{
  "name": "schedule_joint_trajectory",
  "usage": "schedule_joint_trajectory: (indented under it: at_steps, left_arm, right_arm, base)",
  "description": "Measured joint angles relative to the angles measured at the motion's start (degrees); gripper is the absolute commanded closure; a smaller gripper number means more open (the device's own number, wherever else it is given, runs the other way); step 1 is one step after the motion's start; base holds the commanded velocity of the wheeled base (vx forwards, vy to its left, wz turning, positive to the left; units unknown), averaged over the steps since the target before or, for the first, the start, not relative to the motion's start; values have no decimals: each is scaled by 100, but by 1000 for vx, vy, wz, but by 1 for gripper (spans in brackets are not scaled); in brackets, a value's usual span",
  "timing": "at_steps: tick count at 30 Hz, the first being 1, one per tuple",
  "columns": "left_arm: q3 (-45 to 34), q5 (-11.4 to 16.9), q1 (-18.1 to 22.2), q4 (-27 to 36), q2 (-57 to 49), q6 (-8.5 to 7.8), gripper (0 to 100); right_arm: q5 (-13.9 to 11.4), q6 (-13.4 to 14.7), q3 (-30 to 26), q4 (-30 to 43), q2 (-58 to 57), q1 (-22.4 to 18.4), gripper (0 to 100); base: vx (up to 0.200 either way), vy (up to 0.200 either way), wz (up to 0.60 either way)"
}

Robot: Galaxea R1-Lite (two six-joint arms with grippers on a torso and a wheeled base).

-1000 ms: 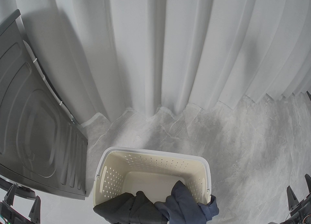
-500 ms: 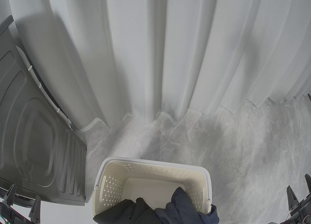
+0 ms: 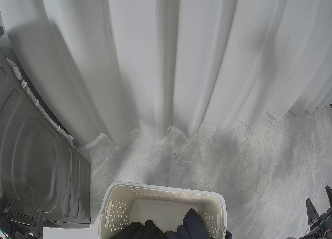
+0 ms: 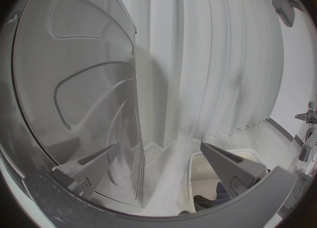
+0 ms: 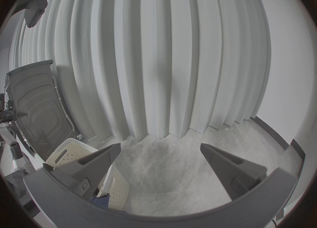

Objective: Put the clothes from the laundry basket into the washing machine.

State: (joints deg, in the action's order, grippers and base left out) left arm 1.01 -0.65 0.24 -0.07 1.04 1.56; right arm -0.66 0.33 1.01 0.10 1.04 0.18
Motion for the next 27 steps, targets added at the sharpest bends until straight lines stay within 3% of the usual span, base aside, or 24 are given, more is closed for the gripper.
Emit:
schedule_joint_trajectory:
  at_steps: [4,27]
  left_arm:
    - [0,-1,0,0,0,16,0]
    - [0,2,0,0,0,5,0]
  right_arm:
    - [-2,-4,0,0,0,-5,0]
    - [-2,-4,0,0,0,0,0]
  base:
    - [150,0,0]
    - [0,0,0]
